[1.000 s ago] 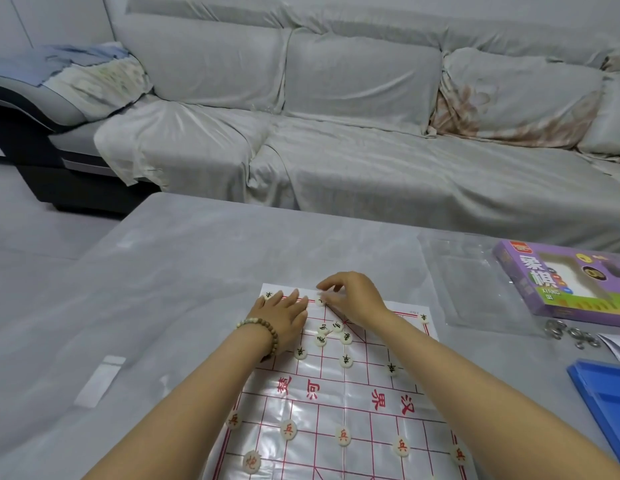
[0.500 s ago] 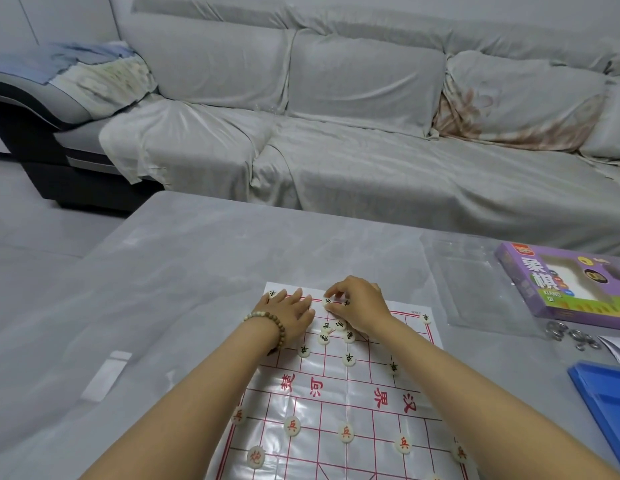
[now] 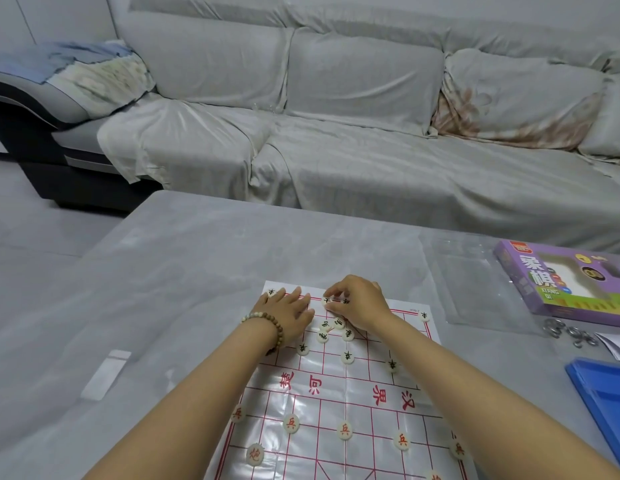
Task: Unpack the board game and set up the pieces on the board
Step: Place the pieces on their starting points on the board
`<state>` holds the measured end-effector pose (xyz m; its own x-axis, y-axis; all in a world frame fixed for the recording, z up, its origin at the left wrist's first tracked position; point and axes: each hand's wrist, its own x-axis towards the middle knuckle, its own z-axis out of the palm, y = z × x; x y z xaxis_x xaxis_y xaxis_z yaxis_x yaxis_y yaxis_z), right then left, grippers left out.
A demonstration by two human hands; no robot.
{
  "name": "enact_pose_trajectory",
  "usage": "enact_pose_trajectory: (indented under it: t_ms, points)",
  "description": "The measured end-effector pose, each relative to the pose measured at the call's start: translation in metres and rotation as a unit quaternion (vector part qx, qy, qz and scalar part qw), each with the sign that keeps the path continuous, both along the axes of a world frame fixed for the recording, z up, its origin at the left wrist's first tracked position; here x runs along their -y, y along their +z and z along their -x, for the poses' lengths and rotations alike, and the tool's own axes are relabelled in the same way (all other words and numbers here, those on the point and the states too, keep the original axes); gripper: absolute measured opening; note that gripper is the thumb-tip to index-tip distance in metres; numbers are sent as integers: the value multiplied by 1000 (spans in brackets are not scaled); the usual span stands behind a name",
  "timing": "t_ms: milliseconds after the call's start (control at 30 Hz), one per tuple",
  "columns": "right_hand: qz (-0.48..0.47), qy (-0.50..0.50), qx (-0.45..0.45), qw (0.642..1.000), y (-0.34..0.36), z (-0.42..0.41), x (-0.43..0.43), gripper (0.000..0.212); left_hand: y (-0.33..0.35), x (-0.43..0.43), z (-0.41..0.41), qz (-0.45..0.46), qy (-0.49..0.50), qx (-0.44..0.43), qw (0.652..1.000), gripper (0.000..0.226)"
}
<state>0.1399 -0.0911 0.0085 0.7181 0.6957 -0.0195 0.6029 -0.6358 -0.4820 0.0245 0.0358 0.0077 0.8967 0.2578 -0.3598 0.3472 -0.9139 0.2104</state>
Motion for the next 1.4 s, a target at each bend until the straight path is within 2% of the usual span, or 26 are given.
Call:
enact_pose_trajectory:
  t_ms: [133, 267, 433, 567, 767, 833, 933, 1033, 1233, 1400]
  points:
    - [-19, 11, -9, 1000, 7, 1, 9, 30, 5, 1, 5, 26, 15, 56, 998, 53]
    - [-80, -5, -7, 997, 20, 1, 31, 12, 7, 3, 10, 30, 46, 183, 982, 53]
    - [-2, -15, -36, 999, 13, 17, 54, 23, 7, 26, 12, -17, 49, 146, 988, 44]
    - [24, -17, -39, 999, 1, 22, 60, 29, 2, 33, 13, 4, 84, 153, 985, 35]
    - [15, 4, -16, 1000, -5, 24, 63, 22, 3, 34, 16, 5, 87, 179, 980, 31]
    - [-1, 4, -2, 1000, 0, 19, 68, 19, 9, 33, 15, 11, 93, 212, 973, 29]
    - [-66, -56, 5, 996, 15, -4, 86, 11, 22, 35, 8, 47, 110, 278, 953, 27]
    - [-53, -96, 11, 994, 25, -31, 104, 11, 28, 43, -6, 94, 120, 312, 938, 25]
    - [1, -57, 12, 998, 11, -46, 99, 13, 22, 58, -28, 106, 104, 283, 948, 22]
    - [18, -50, 20, 998, -4, -41, 87, 19, 14, 53, -27, 134, 131, 277, 943, 18]
